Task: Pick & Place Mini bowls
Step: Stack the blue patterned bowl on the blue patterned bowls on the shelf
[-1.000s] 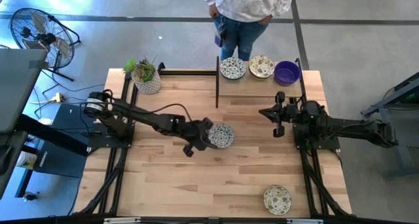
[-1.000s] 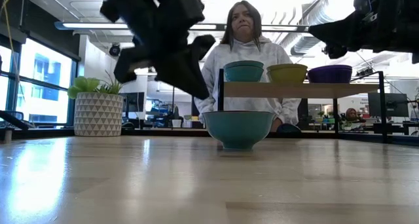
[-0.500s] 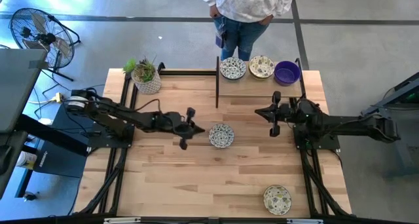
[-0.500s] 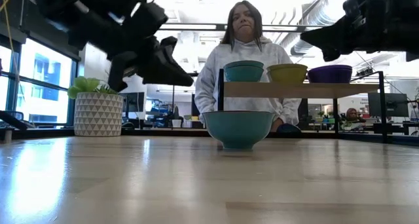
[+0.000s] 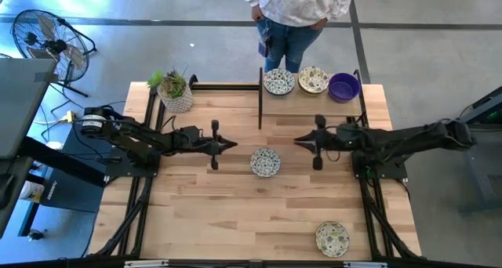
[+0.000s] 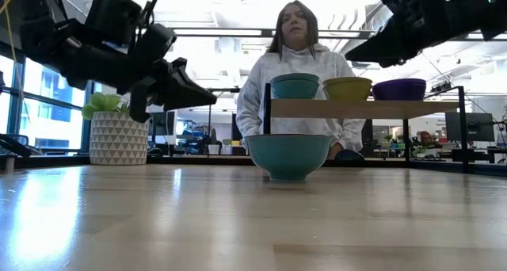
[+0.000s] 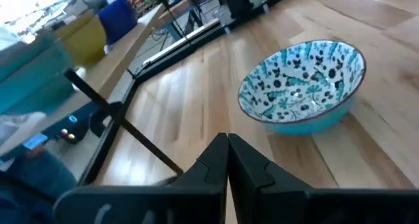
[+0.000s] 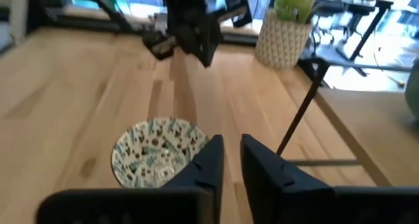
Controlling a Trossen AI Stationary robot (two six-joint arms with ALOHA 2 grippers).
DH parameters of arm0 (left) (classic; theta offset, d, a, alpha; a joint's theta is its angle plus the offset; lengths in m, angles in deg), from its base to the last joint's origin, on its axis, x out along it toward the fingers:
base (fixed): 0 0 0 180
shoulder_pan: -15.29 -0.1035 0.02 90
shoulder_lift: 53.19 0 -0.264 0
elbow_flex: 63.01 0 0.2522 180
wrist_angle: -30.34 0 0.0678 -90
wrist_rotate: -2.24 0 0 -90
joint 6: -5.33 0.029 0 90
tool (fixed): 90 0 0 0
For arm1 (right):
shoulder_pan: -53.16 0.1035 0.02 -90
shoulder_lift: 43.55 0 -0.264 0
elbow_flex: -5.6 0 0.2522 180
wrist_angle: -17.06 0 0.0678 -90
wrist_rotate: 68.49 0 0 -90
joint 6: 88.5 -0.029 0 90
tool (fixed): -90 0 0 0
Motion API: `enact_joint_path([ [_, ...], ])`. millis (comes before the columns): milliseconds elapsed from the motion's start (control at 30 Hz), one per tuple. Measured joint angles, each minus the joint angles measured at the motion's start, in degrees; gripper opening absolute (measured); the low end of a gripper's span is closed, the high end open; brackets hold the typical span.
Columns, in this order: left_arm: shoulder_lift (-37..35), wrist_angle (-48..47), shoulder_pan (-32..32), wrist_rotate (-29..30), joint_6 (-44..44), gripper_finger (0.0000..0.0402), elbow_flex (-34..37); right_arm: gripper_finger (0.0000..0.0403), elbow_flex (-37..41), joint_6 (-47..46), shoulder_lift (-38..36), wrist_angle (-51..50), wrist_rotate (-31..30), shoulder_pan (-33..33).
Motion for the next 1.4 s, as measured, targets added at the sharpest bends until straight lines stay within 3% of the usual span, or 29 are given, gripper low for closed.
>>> enact_joint_path([
  [200,0.2,0.5,0.2,-1.5,-0.1,0.0000,0.1,0.0093,-6.4,-1.6,8.2,-6.2,-5.8,4.0],
  [567,0.2,0.2,0.2,-2.6,-0.3,0.0000,0.1,0.0158,-17.4,-1.4,24.0,-17.5,-6.1,7.8],
  [1133,0.3,-0.1,0.2,-2.5,-0.6,0.0000,0.1,0.0162,-31.8,9.6,43.5,-27.3,1.3,11.8],
  [1400,0.3,-0.1,0.2,-2.4,-0.7,0.0000,0.1,0.0151,-35.3,15.4,47.8,-31.7,-4.2,11.7],
])
